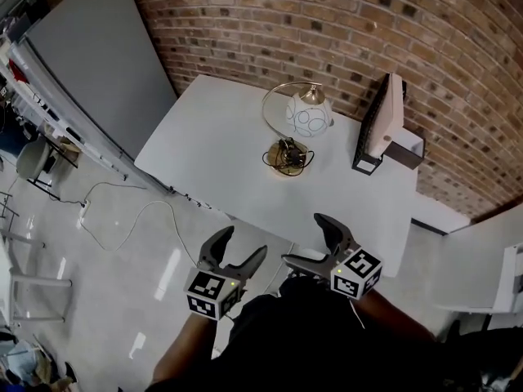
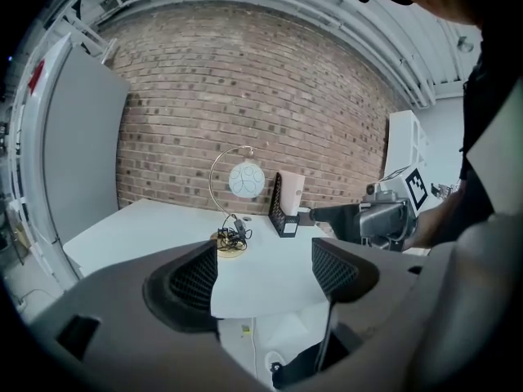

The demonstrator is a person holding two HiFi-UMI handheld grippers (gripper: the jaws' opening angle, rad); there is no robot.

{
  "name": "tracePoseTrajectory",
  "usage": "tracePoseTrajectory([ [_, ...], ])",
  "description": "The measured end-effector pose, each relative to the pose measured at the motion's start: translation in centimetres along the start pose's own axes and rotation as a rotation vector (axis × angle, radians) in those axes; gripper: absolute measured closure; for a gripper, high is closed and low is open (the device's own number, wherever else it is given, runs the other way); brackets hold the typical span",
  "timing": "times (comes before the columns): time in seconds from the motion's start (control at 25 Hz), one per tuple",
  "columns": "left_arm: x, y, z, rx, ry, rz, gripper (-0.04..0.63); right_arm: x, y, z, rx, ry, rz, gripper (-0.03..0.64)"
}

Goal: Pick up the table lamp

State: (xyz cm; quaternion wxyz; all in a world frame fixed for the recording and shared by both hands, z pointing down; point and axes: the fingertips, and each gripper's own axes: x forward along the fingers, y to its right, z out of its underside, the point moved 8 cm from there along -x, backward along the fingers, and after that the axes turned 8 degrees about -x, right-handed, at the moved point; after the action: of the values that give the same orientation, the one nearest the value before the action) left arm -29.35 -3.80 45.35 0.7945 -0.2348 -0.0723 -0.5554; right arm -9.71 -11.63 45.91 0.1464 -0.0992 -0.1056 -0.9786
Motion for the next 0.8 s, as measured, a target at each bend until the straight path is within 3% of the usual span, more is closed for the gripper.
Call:
tracePoseTrajectory([
  [0.4, 7.0, -2.3, -7.5, 0.051, 0.055, -0.011, 0.235, 0.3, 8.3, -2.8, 0.004, 0.068, 0.059, 0.067],
  [0.52, 9.0, -2.2, -8.4, 0.055, 0.056, -0.013, 0.235, -0.3, 10.4, -2.2, 0.020, 0.085, 0.074, 0.072],
  [0.68, 10.9, -1.6, -8.9, -0.003, 0.057, 0.027, 0.235, -1.0, 12.6, -1.1, 0.053, 0.082, 0.093, 0.081],
  [0.8, 11.5, -1.1, -9.0, 0.030, 0.029, 0.040, 0.236, -1.3, 13.2, -0.9, 0.062, 0.090, 0.108, 0.083],
])
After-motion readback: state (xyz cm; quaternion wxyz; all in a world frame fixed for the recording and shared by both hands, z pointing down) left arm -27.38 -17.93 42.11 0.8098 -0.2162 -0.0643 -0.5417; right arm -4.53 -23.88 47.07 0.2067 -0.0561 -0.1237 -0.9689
